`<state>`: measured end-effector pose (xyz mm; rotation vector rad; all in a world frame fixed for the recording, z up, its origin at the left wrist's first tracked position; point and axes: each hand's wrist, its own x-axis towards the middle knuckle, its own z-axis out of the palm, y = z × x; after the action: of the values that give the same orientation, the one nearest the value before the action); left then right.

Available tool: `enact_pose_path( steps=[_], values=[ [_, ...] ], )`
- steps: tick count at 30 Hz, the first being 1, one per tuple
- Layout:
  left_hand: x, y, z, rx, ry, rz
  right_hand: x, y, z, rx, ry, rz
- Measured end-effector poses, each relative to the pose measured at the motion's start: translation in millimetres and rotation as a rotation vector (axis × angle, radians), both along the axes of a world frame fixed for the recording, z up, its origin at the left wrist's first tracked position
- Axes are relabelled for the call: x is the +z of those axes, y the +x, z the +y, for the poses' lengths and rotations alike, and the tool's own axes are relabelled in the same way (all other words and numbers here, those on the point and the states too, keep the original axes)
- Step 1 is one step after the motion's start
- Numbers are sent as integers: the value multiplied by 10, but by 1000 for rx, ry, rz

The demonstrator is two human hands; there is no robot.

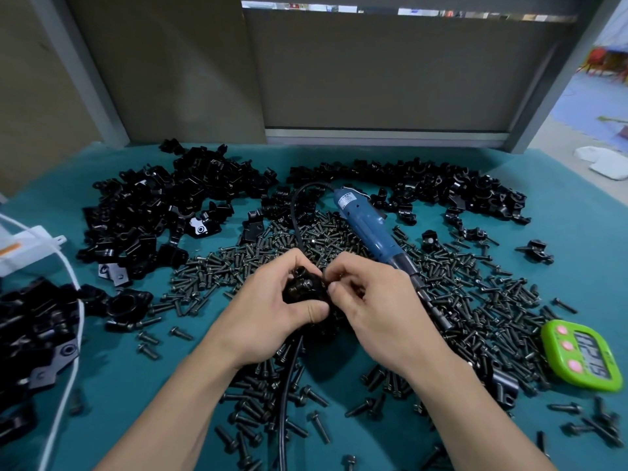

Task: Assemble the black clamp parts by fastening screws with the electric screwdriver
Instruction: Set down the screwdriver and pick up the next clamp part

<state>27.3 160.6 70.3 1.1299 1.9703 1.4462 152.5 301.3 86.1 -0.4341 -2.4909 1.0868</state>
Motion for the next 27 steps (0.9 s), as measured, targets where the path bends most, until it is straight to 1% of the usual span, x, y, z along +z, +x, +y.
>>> enact_pose_path(
  steps=[2,4,7,10,12,13,17,19,21,23,27],
  values=[
    [-4,7,-12,-4,-17,6,-27,-35,-29,-16,5,-79],
    [2,6,-24,10,-35,25,-50,-60,-65,-54,65,-137],
    [-1,7,-42,44,-64,95,-56,-77,-96,-80,93,-137],
    [-36,29,-57,110,-120,263,-71,-95,-72,-34,40,-154],
    [-42,33,-59,155,-106,329,-72,-95,-46,-30,-40,-120],
    [-32,29,-56,154,-87,311,-68,-91,-32,-40,-74,-78],
    [41,-7,-39,31,-76,114,-44,-53,33,-76,-133,135],
    [69,-1,-37,-10,-61,70,-35,-34,44,-69,-129,211],
    [77,32,-21,-14,-61,68,-35,-18,32,-43,-102,248],
    [67,81,2,35,-87,129,-46,-21,0,6,-55,217],
    [48,124,-15,151,-154,310,-55,-66,-42,13,-3,61]
  ],
)
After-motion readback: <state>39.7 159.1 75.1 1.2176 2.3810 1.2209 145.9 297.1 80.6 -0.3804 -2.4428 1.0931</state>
